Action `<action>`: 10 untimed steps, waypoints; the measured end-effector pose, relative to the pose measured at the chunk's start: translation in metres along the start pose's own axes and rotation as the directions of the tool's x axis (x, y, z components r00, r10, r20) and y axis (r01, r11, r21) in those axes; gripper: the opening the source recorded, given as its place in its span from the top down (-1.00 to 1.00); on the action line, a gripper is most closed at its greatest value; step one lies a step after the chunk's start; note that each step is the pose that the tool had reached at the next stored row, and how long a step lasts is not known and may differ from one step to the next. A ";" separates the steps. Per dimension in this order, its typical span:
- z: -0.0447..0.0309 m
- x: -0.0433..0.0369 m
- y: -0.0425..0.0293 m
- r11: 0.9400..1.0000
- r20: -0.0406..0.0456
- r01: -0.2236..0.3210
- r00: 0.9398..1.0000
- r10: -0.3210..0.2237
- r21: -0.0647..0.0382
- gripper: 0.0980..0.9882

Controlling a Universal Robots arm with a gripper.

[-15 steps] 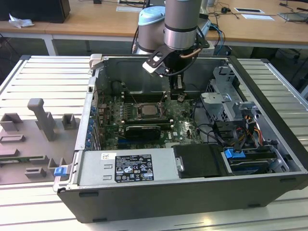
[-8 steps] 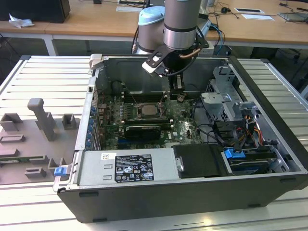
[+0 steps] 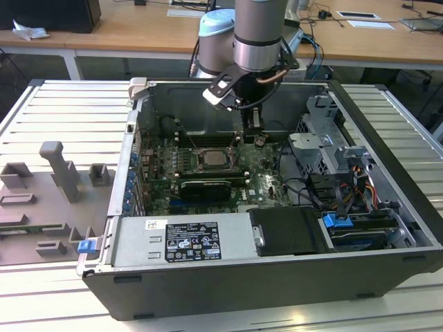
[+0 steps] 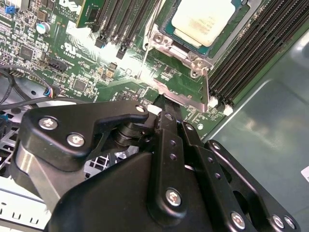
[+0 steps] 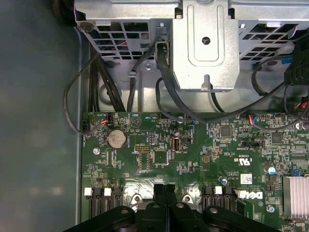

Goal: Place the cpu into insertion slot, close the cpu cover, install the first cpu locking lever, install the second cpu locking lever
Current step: 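Close the cpu cover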

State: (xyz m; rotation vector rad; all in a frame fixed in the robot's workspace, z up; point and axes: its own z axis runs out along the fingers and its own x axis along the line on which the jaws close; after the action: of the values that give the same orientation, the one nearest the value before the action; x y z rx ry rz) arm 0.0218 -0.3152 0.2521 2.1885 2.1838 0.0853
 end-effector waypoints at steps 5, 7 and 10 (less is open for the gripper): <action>-0.0001 0.0000 -0.0016 1.000 0.000 0.000 1.000 0.000 0.000 0.98; -0.0001 0.0000 -0.0020 1.000 0.000 0.000 1.000 0.000 0.000 0.98; -0.0002 0.0000 -0.0030 1.000 0.000 0.000 1.000 0.000 0.000 0.98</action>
State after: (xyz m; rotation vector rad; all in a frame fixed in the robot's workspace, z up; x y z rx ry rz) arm 0.0188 -0.3152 0.2521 2.1886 2.1837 0.0853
